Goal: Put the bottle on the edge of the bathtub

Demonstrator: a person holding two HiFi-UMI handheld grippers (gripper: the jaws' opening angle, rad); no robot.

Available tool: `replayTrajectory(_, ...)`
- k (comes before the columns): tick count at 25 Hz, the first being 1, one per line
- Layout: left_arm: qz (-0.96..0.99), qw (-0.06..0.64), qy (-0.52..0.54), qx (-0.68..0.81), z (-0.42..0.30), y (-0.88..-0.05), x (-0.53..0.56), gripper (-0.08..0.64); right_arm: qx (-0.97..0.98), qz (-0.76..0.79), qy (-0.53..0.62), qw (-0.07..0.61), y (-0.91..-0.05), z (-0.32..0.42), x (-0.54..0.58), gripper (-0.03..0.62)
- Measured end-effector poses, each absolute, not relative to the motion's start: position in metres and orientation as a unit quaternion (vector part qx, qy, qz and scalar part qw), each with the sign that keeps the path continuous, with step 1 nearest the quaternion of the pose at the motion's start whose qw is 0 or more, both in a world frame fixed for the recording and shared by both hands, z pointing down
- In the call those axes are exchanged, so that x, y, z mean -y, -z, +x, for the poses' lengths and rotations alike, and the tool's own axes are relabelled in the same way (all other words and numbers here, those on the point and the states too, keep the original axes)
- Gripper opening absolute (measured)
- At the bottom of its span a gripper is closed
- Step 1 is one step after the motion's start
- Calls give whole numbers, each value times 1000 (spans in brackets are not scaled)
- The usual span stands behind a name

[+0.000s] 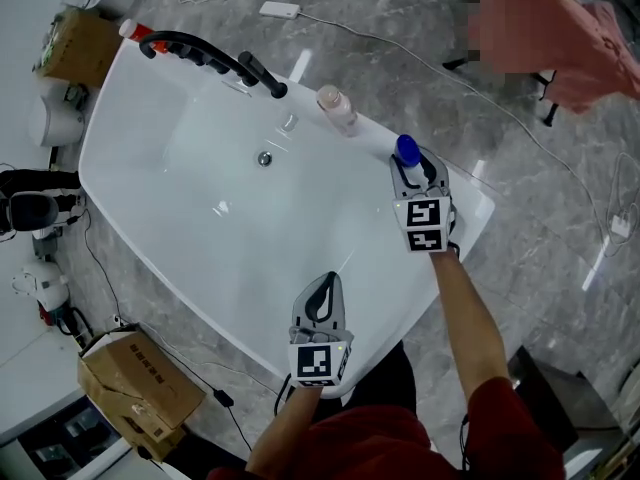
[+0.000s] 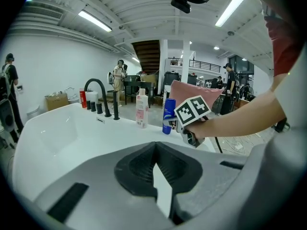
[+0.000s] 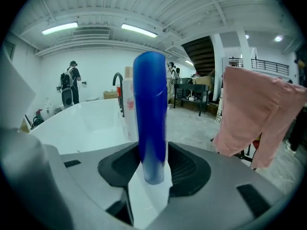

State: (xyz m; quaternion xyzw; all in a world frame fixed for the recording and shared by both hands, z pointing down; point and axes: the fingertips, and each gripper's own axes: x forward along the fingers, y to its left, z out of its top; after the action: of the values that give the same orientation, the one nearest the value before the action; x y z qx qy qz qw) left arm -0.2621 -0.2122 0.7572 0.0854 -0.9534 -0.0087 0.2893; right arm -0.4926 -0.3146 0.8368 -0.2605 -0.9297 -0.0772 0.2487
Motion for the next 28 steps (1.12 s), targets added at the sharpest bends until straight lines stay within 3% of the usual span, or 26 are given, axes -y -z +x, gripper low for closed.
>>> replayTrajectory(4, 88, 282, 9, 955, -268, -750, 213, 5, 926, -252, 72, 271, -851, -482, 323, 213)
replayTrajectory(11, 81, 275, 9, 958, -262, -746, 206, 5, 918, -237, 45, 315, -873, -424, 337, 216)
replayTrajectory(19, 77, 245, 16, 966, -252, -724, 192, 5, 892, -268, 36, 364, -873, -304, 328, 216)
replayTrajectory(28, 77, 217, 33, 973, -176, -688, 149, 5, 897, -273, 37, 345, -808, -198, 300, 215)
